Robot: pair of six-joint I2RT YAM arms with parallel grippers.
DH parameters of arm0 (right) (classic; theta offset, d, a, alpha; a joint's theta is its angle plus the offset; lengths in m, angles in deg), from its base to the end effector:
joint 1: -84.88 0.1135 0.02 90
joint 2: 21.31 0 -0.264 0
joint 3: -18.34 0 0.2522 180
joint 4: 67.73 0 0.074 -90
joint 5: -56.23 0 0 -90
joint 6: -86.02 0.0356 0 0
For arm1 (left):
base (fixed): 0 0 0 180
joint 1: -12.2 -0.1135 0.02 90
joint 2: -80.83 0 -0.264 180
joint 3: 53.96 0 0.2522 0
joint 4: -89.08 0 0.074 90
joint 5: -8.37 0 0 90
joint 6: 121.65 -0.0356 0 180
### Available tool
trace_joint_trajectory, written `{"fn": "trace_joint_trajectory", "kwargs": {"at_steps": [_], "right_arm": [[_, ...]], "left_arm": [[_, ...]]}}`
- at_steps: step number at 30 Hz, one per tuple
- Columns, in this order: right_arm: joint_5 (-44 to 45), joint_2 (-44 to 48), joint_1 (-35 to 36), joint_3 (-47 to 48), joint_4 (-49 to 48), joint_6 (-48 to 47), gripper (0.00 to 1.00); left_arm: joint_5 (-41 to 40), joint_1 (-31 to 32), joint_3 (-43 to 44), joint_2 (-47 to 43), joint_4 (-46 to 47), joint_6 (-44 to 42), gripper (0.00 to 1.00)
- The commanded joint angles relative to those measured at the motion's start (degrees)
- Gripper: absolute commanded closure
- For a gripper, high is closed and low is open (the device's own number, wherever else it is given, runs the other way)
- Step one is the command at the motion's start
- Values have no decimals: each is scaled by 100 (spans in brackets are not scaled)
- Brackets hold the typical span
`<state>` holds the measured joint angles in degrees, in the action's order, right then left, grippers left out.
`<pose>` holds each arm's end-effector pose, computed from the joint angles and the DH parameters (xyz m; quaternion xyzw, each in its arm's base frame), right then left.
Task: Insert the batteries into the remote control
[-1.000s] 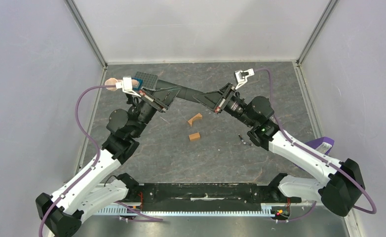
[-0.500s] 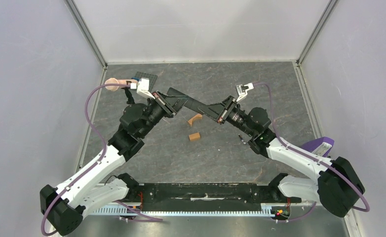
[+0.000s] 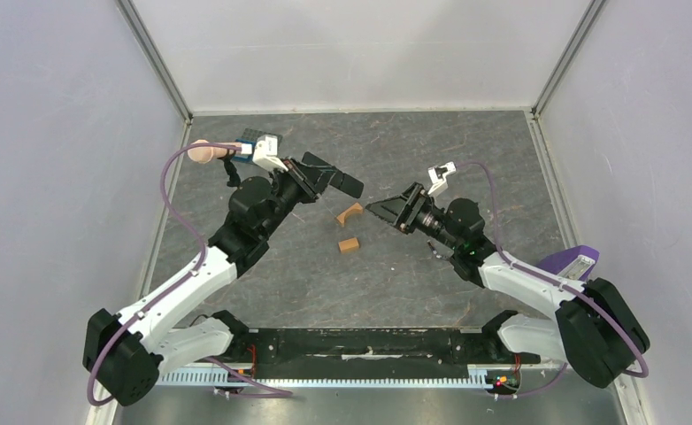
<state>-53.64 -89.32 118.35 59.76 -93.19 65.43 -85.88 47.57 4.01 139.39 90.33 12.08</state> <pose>0.2053 0.1502 0.2433 0.1021 0.7063 0.6160 0.3335 0.2005 -0.1391 0.3374 -0.0775 0.6987 -0.4324 0.5646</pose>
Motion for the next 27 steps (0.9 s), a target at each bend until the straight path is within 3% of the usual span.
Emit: {"fn": "trace_joint_trajectory", "kwargs": {"at_steps": [1, 5, 13, 22, 27], "right_arm": [[-192, 91, -53, 132, -481, -387, 26], [-171, 85, -56, 326, -526, -540, 14], [-137, -565, -54, 752, -808, -387, 7], [29, -1000, -51, 820, -886, -295, 7], [110, -1034, -53, 657, -830, -247, 13]], "left_arm": [[1, 7, 203, 165, 448, -244, 98], [123, 4, 286, 223, 398, -138, 98], [685, 7, 233, 301, 446, 95, 98], [1386, 5, 410, 644, 668, -355, 98], [1437, 11, 474, 718, 688, -518, 98]]}}
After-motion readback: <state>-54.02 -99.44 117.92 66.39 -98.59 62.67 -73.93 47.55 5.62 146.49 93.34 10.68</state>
